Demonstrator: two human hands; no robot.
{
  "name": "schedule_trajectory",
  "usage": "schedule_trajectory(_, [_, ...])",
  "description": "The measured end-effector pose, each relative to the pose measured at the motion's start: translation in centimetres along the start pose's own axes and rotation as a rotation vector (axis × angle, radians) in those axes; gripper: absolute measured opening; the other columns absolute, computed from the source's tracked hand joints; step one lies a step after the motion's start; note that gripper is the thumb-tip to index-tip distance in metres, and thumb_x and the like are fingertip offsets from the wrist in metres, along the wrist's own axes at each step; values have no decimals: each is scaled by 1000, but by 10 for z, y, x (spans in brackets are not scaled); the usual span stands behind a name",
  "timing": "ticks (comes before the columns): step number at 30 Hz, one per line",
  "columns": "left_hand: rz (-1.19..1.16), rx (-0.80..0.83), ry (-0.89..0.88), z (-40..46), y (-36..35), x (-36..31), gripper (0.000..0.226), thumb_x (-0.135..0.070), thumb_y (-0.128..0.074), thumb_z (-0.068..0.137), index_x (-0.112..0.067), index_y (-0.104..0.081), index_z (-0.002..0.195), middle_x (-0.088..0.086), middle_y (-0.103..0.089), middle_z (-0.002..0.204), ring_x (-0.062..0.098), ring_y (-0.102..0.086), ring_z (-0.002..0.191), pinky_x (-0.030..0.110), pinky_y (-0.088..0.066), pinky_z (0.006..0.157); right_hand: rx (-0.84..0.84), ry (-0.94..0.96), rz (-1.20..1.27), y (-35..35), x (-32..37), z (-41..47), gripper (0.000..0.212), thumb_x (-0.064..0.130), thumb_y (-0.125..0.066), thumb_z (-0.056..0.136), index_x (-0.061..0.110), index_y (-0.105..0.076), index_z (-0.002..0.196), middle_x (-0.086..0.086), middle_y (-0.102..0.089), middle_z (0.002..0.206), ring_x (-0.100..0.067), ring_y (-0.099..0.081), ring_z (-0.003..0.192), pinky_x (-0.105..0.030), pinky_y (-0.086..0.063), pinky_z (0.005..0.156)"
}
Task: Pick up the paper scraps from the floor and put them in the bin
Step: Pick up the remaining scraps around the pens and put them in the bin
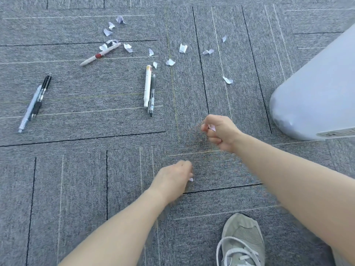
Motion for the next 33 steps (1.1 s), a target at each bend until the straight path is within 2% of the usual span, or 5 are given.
schedule_trajectory(8, [-409,-227,346,35,45,18,17,-17,-34,101,-16,-37,85,1,-48,71,12,-39,56,22,-31,47,-344,113,-313,36,48,19,19,11,-43,98,16,-57,87,3,-47,62,-8,-30,45,-19,-30,36])
schedule_trajectory(12, [-112,5,66,22,33,11,6,-16,-36,100,-17,-41,104,-5,-54,70,8,-50,52,23,-41,44,-399,214,-427,41,54,31,21,10,-41,98,11,-62,100,0,-48,63,-8,-32,44,-23,-29,37])
schedule_trajectory(16, [89,198,-123,6,10,1,28,-41,-40,98,-20,-39,116,-2,-64,104,22,-64,84,35,-51,69,-446,289,-470,37,50,34,18,13,-46,94,13,-62,101,3,-48,59,-10,-34,43,-25,-31,39])
schedule_trajectory(23, [230,153,-241,8,1,-1,17,-33,-38,101,-17,-47,101,-2,-59,93,18,-60,81,28,-39,59,-465,305,-452,43,49,32,13,15,-48,97,16,-59,102,2,-53,65,-9,-37,44,-24,-33,37])
schedule_trajectory(33, [-250,-78,150,38,34,4,17,-27,-33,101,-16,-39,88,1,-50,78,14,-45,60,32,-47,57,-522,334,-502,49,54,38,15,16,-49,95,17,-56,108,1,-56,74,-7,-40,43,-19,-31,34])
Point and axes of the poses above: each hand's wrist, its own z-axis towards the middle knuckle, its own y-axis out of the back of the hand, x = y × z, the point moved 3 cm from there along z, towards the middle knuckle
